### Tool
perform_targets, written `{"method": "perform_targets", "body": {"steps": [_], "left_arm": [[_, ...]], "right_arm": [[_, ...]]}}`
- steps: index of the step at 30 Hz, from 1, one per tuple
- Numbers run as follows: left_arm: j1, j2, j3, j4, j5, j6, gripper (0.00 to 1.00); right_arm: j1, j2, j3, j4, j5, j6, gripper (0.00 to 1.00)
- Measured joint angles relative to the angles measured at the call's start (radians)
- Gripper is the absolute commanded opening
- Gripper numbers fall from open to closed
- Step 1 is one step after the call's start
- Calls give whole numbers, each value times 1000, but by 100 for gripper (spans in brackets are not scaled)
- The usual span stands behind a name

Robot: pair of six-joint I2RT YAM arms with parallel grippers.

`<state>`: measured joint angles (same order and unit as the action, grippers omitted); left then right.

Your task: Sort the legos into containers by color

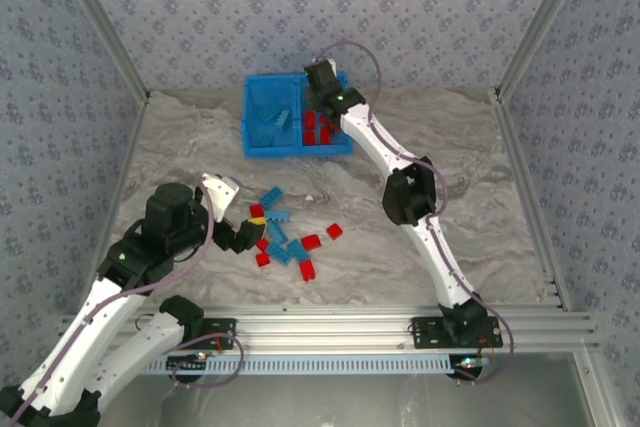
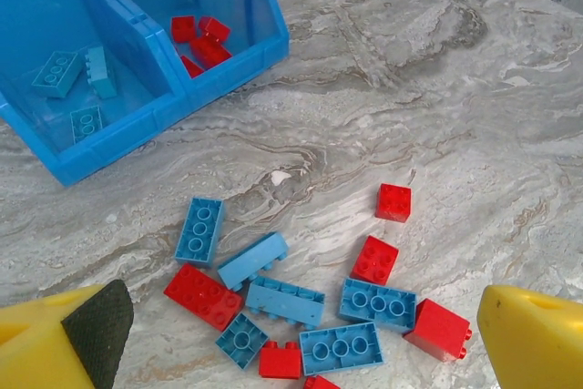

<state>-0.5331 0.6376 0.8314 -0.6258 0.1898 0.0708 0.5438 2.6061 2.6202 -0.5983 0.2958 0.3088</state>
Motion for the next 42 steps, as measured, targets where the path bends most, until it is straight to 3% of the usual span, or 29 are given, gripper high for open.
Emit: {"method": "perform_targets", "body": {"steps": [7,15,22,28,33,37,42], "left_arm": [[0,8,0,0,0,0,99],[0,47,0,-2,-32,0,99],[-9,132,9,-4,-186,-75,99],[-31,248,110,-25,-353,-398,98],[-43,287,108,-19,-400,-661,93],[-43,415,115,-15,-385,-663,89],[-43,681,178,-21,-326,-485,89]], "right_arm": [[-20,67,33,-7,-69,-51,59],[-2,-46,22,-80,-90,-63,63],[26,-611,-489,-71,-129,-55,83],[68,-1152,-943,-32,-181,-27,90],[97,-1515,-1360,-22,-180,67,92],[108,-1705,-1630,-34,-199,155,94],[132,-1858,-1790,-38,-276,229,95]]}}
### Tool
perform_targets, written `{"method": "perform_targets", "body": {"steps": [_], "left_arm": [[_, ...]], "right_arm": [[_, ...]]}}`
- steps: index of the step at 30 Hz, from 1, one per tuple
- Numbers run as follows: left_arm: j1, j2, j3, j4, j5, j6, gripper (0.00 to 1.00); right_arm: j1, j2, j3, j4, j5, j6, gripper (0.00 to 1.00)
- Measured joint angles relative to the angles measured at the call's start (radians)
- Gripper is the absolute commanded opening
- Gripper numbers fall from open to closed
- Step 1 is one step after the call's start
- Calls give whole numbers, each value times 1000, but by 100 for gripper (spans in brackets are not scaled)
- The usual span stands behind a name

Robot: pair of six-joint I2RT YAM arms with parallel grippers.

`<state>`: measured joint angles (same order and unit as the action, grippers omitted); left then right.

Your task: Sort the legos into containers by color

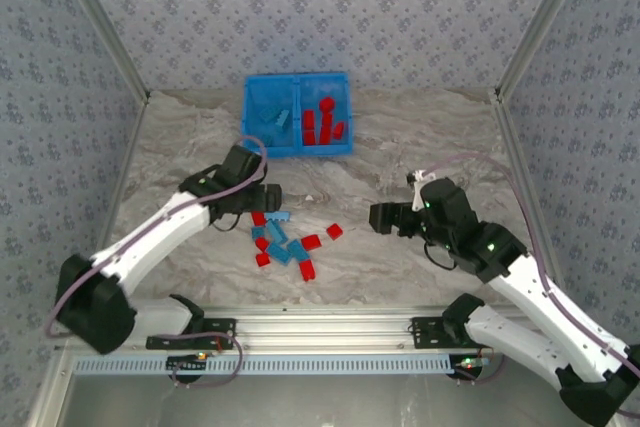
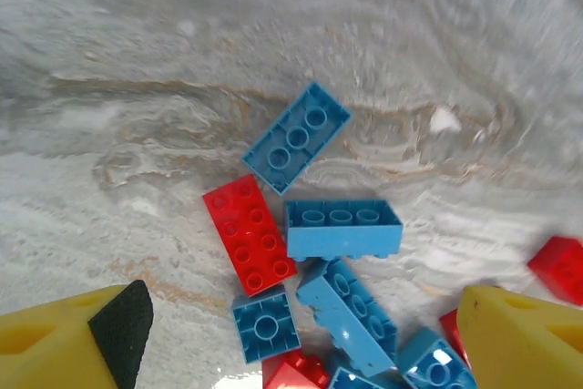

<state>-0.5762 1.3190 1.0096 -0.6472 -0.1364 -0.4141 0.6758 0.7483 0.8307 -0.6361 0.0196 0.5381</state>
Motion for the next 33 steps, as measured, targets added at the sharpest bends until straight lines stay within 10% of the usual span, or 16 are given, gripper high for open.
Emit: {"method": "perform_targets", "body": {"steps": [22,33], "left_arm": [[90,494,160,123,122,367,67],[92,534,160,170,131,345,31]], "right_arm": [[21,-56,-21,-39,-15,39,100],[21,-55,-20,-43,3,42,100]]}}
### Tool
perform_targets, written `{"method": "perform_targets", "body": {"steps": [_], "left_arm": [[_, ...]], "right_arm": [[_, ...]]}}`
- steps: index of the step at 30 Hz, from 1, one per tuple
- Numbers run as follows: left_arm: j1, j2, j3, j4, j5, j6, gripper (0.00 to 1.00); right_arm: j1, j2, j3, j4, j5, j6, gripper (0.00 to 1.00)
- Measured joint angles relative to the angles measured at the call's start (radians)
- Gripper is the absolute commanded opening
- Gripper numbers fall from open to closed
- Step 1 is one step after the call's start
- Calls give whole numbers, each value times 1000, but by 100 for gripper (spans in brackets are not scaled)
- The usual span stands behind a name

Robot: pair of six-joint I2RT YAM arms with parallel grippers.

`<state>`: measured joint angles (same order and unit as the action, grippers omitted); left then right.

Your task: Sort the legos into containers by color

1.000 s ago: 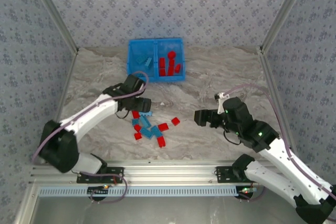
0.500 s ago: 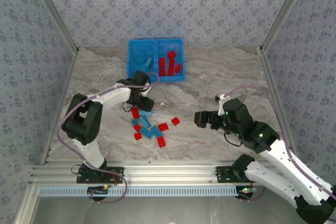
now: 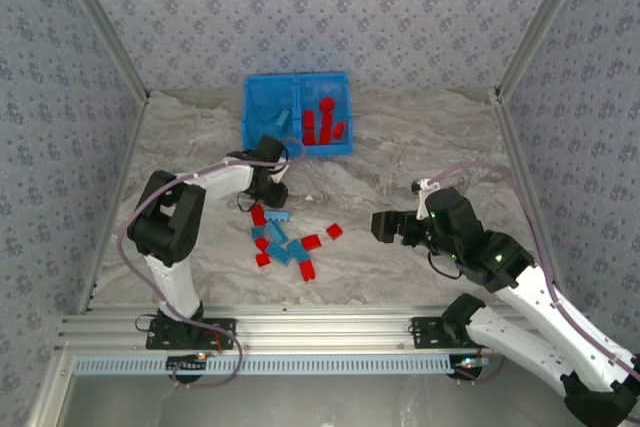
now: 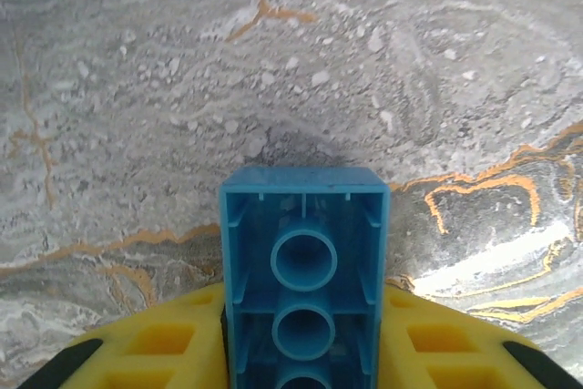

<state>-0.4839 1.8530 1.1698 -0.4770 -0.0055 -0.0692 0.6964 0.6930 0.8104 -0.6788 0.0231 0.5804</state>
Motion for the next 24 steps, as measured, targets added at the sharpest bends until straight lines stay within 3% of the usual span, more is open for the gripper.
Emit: {"method": "perform_targets", "body": {"steps": [5,10,14,18,24], "left_arm": [[-13,-92,-15,-5,5,-27,28],[-52,-252,60,-40,-72,-57,28],[-41,-275,172,-32,-153,-66,28],[7,-159,341,-36,-199,-71,27],[58,180,717,-99,-248,-71,26]], "right_arm": [[0,0,0,0,10,8,100],[0,4,0,1,14,16,100],[0,10,0,5,14,23,100],[0,28,0,12,14,30,100],[0,34,0,11,14,49,100]]}}
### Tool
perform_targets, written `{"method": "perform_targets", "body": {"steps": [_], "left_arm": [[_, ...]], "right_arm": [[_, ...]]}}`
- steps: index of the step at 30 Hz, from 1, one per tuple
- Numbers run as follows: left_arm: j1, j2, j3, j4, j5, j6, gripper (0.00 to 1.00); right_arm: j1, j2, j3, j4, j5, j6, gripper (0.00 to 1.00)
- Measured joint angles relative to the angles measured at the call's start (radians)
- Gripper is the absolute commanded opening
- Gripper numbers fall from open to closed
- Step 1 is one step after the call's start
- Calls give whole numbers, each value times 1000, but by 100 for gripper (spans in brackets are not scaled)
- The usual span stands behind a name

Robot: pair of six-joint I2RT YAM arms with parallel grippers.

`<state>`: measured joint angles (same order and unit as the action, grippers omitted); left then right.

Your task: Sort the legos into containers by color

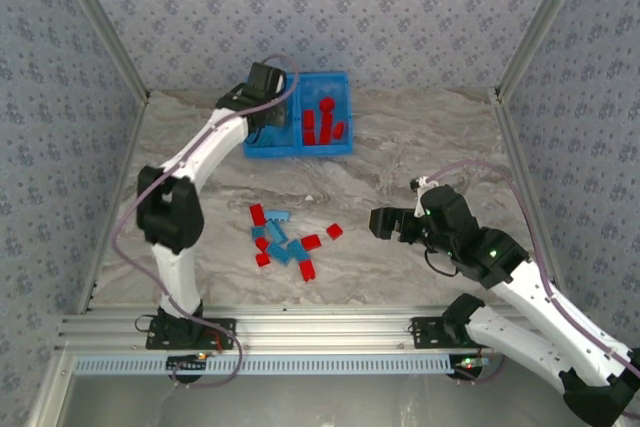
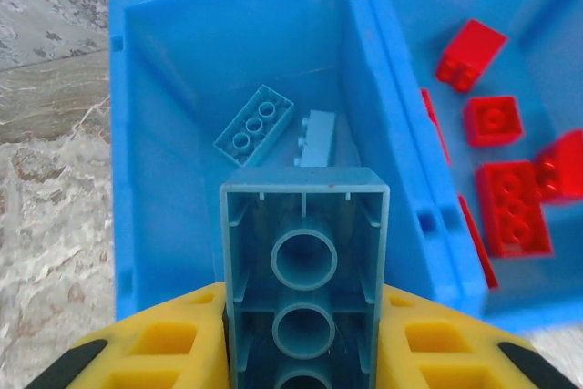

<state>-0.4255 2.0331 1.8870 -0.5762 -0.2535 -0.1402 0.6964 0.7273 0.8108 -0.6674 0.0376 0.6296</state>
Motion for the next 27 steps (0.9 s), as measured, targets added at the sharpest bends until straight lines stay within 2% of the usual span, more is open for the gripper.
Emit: {"method": "perform_targets", "body": {"steps": [3,6,9,14,16,21,23,27], "left_arm": [[11,153,165,-50,-20,-3,27],[21,252,244,-83,-28,-12,30],[28,304,256,-102,-27,-22,36],[38,321,232,-100,-23,-38,54],[40,317,213,-79,-20,-43,58],[39,269,142,-66,6,-52,58],[39,210,88,-51,25,-58,58],[30,-29,-104,2,62,-83,59]], "right_arm": [[0,0,10,-14,3,3,100],[0,0,27,-24,11,3,100],[0,0,41,-26,19,3,100],[0,4,45,-26,24,4,100],[0,12,45,-26,26,7,100],[0,22,45,-26,26,10,100],[0,22,45,-26,26,10,100],[1,22,45,-26,26,11,100]]}}
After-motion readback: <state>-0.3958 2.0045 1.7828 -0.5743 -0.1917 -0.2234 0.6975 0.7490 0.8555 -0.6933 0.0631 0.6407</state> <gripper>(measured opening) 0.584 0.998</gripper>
